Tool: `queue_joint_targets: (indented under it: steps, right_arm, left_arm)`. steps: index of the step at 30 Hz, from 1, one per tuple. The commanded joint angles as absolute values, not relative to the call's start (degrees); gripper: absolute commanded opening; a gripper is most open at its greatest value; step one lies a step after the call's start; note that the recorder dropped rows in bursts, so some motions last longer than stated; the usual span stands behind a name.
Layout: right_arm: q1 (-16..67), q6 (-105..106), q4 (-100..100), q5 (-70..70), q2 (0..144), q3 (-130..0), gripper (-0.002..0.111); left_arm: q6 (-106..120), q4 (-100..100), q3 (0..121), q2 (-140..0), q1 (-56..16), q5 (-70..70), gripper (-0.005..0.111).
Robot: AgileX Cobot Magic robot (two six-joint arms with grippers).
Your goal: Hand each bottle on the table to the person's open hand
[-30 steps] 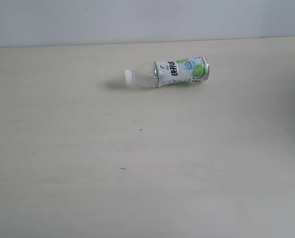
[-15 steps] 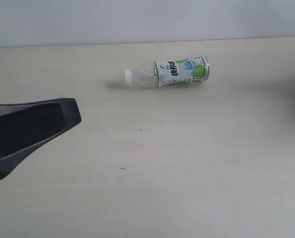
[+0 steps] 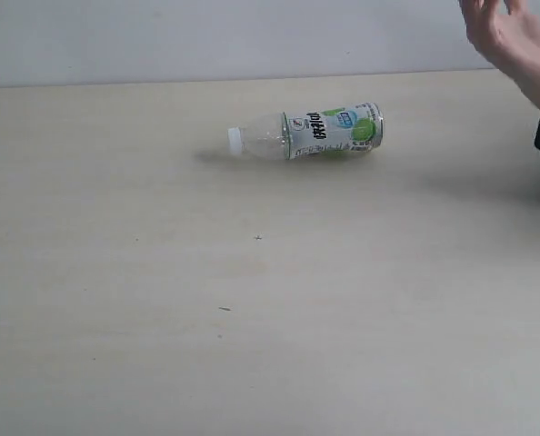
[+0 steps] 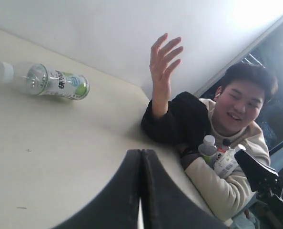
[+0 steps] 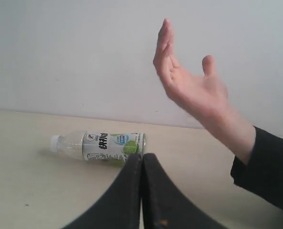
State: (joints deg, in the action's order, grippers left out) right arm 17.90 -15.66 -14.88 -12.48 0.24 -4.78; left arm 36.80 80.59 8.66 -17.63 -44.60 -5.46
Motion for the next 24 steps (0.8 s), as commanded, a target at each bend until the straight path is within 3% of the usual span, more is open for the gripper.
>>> queue_joint_targets:
  steps: [1,24]
  right_arm:
    - [18.02,-15.62,-15.22,-12.17,0.00,-4.39,0.000]
    - [18.02,-15.61,-14.97,-12.17,0.00,-4.39,0.000]
  left_arm:
    - [37.25,80.07,7.38,-13.51,-43.38,-5.66,0.000]
    - [33.27,78.46,7.17,-10.07,-41.31,-2.76,0.000]
